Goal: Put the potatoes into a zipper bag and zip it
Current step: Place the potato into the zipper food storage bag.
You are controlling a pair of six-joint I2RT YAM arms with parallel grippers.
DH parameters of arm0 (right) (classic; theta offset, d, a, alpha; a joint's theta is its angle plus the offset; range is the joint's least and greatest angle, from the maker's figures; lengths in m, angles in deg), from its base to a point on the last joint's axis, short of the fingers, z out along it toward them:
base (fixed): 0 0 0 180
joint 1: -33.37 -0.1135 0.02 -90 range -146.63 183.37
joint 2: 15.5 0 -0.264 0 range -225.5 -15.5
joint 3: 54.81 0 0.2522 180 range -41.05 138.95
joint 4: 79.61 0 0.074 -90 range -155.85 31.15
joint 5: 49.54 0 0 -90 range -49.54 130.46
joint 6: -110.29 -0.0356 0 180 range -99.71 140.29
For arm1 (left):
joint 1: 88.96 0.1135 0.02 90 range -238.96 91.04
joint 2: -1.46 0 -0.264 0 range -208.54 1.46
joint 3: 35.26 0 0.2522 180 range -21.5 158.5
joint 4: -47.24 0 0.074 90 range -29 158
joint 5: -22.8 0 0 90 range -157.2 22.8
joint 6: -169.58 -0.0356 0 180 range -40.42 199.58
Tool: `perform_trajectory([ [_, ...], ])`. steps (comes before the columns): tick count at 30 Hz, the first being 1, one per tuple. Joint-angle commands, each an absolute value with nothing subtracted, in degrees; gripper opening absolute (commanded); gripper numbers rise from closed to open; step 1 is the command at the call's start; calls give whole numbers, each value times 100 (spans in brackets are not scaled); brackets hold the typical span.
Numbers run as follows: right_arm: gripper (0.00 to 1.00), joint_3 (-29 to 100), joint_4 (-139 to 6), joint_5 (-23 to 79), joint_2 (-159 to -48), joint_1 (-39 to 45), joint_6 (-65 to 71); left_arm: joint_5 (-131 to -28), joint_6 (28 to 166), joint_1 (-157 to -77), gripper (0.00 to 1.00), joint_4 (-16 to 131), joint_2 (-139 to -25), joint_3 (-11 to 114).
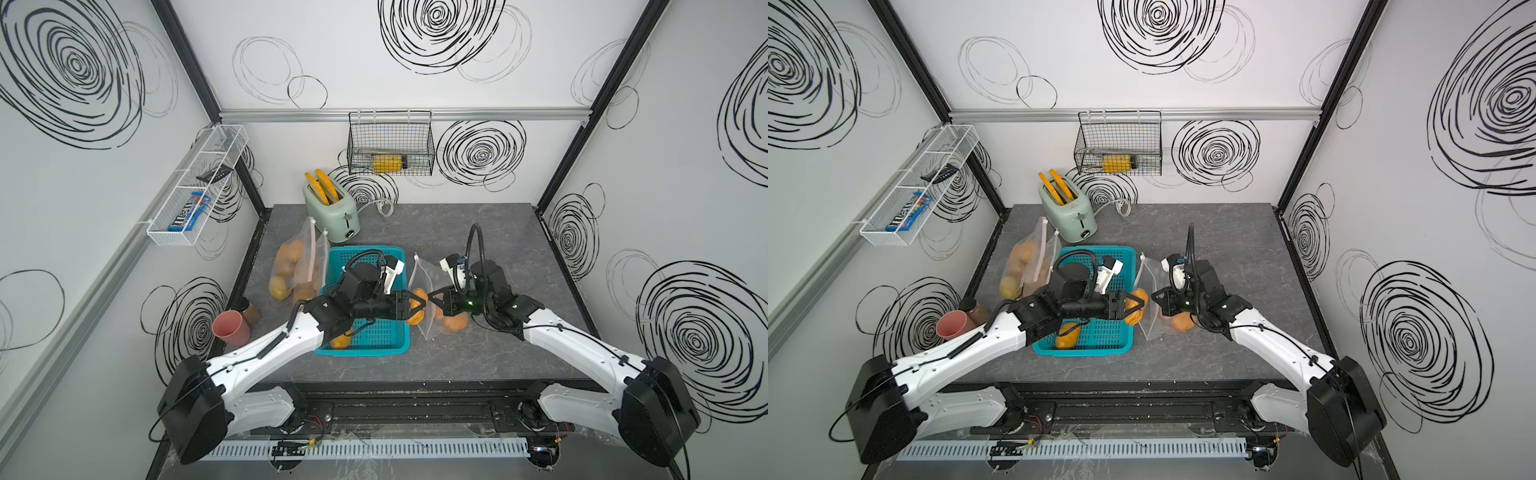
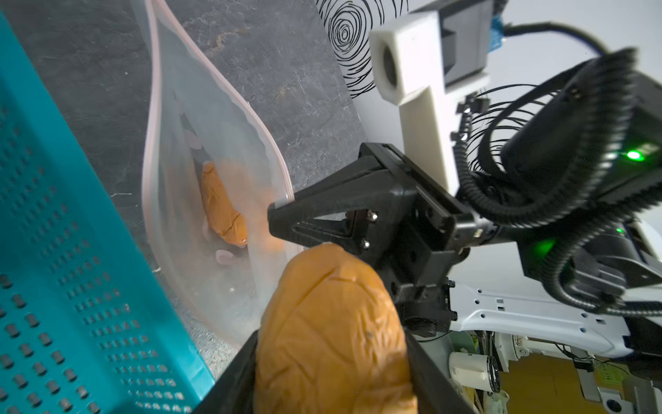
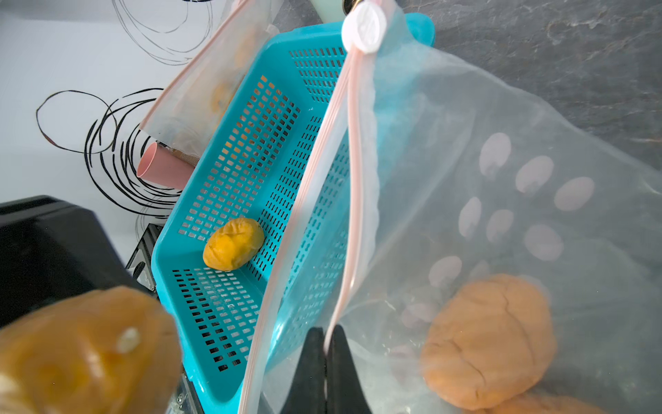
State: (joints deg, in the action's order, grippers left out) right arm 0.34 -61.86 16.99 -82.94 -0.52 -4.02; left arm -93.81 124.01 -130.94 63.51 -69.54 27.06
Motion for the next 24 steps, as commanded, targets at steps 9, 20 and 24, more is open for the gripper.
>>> perform_trajectory([
  [9,0,310,-5702,1620,-7951,-203,-656,-8917,12136,-13122,51,5455,-8027,2973],
  [20,0,261,-5507,1720,-7916,-231,-606,-8606,12025,-12938,51,5816,-8795,3212],
  [24,0,287,-5602,1726,-7937,-280,-638,-8581,12000,-12866,51,5819,-8731,3159],
])
